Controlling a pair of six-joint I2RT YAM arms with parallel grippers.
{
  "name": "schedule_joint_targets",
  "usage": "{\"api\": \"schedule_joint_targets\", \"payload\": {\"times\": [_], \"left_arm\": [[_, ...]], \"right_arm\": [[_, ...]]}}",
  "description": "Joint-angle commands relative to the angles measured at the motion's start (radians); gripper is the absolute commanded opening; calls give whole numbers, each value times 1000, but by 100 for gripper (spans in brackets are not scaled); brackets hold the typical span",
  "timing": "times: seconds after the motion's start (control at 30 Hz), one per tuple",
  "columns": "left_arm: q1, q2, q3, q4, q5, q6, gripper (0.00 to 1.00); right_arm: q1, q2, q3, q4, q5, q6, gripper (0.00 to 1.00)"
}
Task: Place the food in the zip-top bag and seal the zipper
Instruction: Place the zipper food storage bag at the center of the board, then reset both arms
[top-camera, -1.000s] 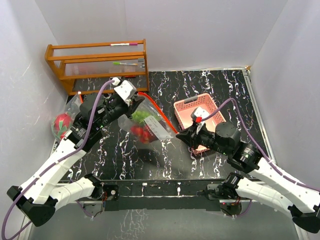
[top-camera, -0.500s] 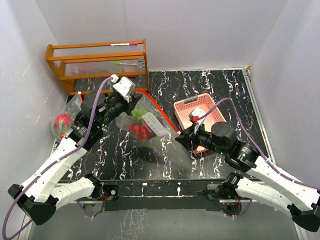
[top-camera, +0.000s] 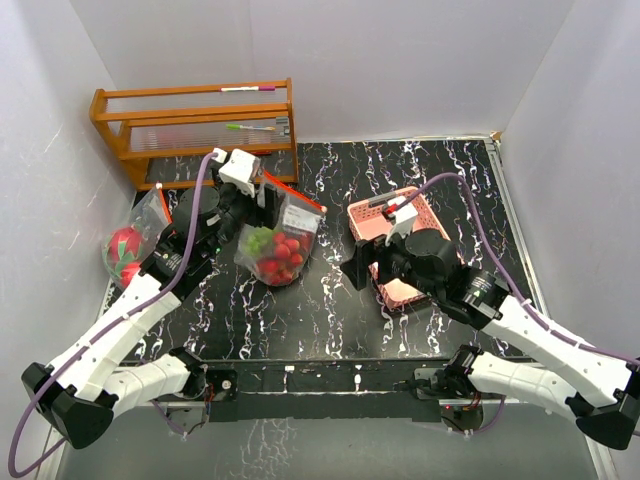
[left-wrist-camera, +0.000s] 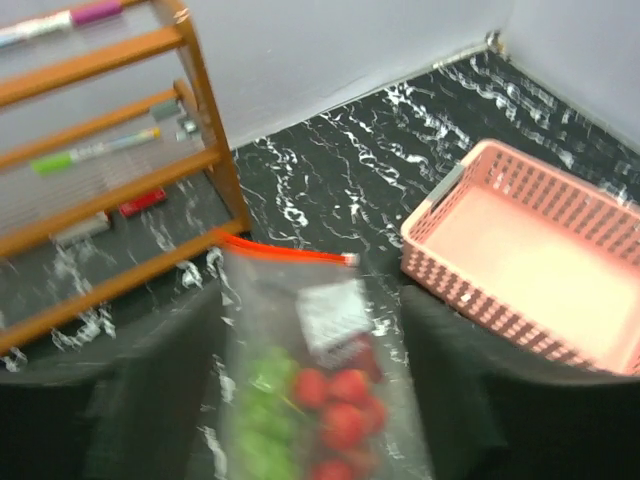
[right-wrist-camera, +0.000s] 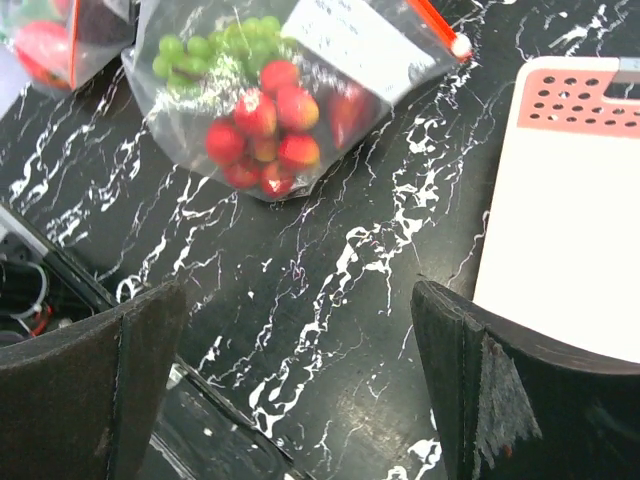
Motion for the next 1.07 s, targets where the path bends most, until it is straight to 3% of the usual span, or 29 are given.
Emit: {"api": "schedule_joint_targets", "payload": {"times": [0.0,0.37,0.5,1.03], "left_arm": [[11,-6,-17,17,-144,-72,95],[24,-39,-42,-74,7,-157,97],[24,-39,-82,-72,76,-193,97],[25,-33,-153,-42,92,-174,97]], "right_arm": [[-1,-27,35,9,130,179,98],[-1,99,61,-158,417,473,99],[-1,124,63,-162,430,492,98],[-1,76,11,-136,459,448,98]]}}
